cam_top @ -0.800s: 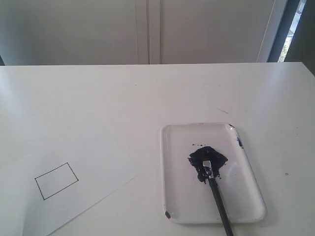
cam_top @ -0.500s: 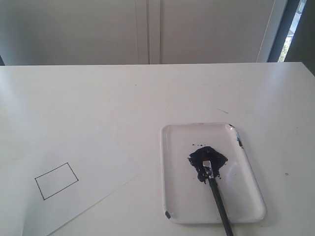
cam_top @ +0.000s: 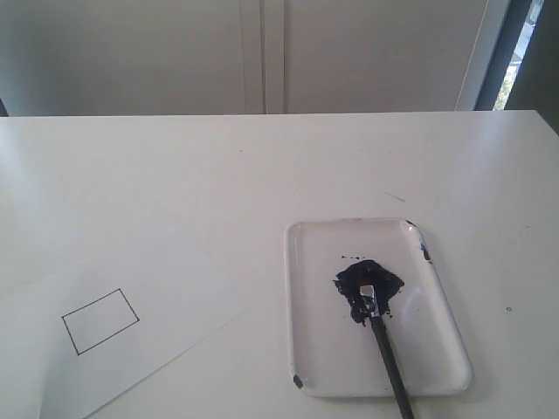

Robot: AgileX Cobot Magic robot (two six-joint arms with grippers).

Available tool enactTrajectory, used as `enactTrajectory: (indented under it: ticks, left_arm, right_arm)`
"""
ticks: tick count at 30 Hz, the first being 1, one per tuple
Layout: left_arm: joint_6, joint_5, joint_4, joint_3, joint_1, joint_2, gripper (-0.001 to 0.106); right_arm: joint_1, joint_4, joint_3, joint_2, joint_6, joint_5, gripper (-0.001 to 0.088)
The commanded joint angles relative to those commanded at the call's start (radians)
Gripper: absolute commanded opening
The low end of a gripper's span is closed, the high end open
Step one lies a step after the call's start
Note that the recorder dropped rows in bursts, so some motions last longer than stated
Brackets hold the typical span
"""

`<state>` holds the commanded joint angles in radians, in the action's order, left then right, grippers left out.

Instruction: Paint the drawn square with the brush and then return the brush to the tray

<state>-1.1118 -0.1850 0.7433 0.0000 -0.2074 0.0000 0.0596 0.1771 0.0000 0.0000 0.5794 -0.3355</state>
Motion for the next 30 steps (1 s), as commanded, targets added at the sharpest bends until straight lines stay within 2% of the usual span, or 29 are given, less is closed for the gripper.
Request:
enactTrajectory:
  ticks: [2,6,12,18,26,30]
  left_arm:
    - [-0.018,0.030,0.002,0.000,0.000,0.000,0.000]
    - [0.048,0.042,0.091,0.000,0.000,0.000,0.000]
    - [0.055,0.045,0.102,0.000,0.000,0.000,0.000]
    - [0.155,0.035,0.200,0.000,0.000,0.000,0.000]
    - [0.131,-0.123,0.306,0.000,0.000,0.000,0.000]
    - [0.047,-0.198,0.445,0.000,0.000,0.000,0.000]
  right_arm:
    - [0.000,0.000,0.000,0.000,0.000,0.000,0.0302]
    - [0.000,0.000,0.000,0.000,0.000,0.000,0.0302]
    - [0.000,0.000,0.000,0.000,0.000,0.000,0.0302]
    - [0.000,0.000,0.000,0.000,0.003,0.015,0.0302]
    - [0.000,0.000,0.000,0.000,-0.053,0.097,0.0302]
    - [0.000,0.000,0.000,0.000,-0.166,0.228,0.0302]
